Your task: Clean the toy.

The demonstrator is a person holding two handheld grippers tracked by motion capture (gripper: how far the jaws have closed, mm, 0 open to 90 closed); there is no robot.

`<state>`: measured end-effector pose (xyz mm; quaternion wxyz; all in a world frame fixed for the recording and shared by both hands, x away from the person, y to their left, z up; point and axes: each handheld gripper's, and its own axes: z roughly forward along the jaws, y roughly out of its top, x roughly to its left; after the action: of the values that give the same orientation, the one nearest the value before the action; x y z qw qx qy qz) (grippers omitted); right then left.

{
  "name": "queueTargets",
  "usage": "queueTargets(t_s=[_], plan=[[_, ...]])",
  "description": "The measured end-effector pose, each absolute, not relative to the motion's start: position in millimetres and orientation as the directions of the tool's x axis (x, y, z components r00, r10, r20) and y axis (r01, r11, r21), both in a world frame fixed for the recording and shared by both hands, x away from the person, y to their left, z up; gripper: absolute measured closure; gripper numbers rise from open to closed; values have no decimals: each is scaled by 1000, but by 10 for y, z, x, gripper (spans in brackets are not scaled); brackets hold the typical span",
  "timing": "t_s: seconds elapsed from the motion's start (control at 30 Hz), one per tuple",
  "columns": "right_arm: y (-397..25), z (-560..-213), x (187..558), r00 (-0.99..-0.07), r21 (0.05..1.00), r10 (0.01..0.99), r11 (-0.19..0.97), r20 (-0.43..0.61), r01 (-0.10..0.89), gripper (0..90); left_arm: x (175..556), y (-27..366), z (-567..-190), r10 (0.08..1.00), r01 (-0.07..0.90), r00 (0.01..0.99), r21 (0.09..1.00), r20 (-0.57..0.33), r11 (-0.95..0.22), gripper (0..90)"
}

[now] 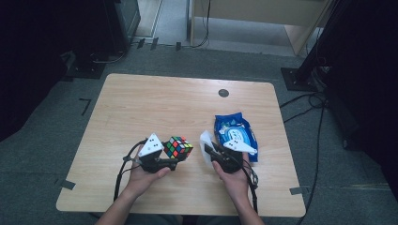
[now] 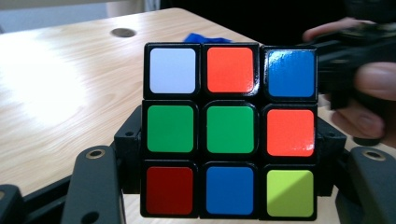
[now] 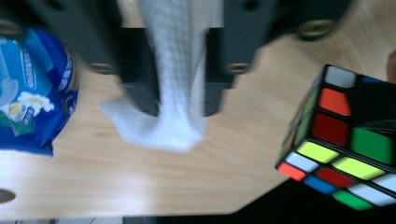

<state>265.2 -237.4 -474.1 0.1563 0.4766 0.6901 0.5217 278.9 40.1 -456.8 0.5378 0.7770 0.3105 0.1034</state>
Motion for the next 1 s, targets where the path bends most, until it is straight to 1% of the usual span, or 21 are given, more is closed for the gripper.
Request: queueTargets(t_s=[0.03, 0.1, 0.13, 0.2, 0.23, 0.27, 0.33, 0.4, 0.47, 0.63, 0.77, 0.83, 0.9, 0.97, 1.0], plan=[[-2370, -4726, 2641, -499, 877, 819, -10, 283, 481, 638, 2809, 425, -4573, 601, 377, 779, 899, -179, -222, 340], [-2345, -4690, 2611, -538, 890, 793, -14, 287, 455, 628, 2833, 464, -4576, 608, 386, 772, 897, -187, -215, 340], [-2309, -4677, 2591, -567, 893, 770, -7, 292, 449, 645, 2837, 472, -4576, 608, 389, 770, 897, -191, -210, 340], [-2258, -4691, 2569, -583, 890, 753, -8, 305, 455, 731, 2837, 478, -4575, 604, 388, 773, 898, -194, -208, 340], [-2233, -4714, 2563, -581, 885, 750, -12, 316, 465, 803, 2833, 470, -4575, 599, 386, 777, 898, -194, -210, 340], [-2192, -4747, 2561, -579, 872, 743, -15, 337, 489, 837, 2829, 460, -4576, 594, 387, 780, 898, -198, -209, 340], [-2132, -4796, 2568, -586, 857, 717, -31, 377, 514, 876, 2818, 436, -4579, 584, 388, 785, 898, -205, -206, 340], [-2098, -4813, 2573, -596, 847, 691, -45, 409, 529, 879, 2804, 408, -4579, 576, 384, 792, 898, -202, -213, 339], [-2090, -4810, 2575, -611, 845, 653, -82, 447, 529, 879, 2791, 380, -4587, 568, 379, 799, 898, -197, -223, 339], [-2154, -4807, 2577, -605, 841, 637, -132, 478, 525, 900, 2786, 347, -4609, 550, 382, 811, 893, -201, -238, 339], [-2176, -4781, 2563, -614, 851, 636, -136, 467, 506, 900, 2783, 326, -4627, 529, 389, 822, 887, -211, -250, 337], [-2179, -4759, 2552, -623, 858, 630, -145, 464, 492, 900, 2777, 310, -4634, 523, 381, 828, 885, -200, -265, 337], [-2181, -4728, 2541, -636, 870, 631, -137, 445, 473, 900, 2753, 291, -4633, 540, 358, 826, 891, -162, -278, 338], [-2192, -4684, 2523, -618, 880, 661, -143, 426, 453, 849, 2738, 276, -4633, 545, 346, 825, 894, -145, -286, 339], [-2216, -4651, 2520, -598, 874, 668, -174, 443, 453, 765, 2728, 276, -4632, 550, 338, 824, 898, -138, -282, 339]])
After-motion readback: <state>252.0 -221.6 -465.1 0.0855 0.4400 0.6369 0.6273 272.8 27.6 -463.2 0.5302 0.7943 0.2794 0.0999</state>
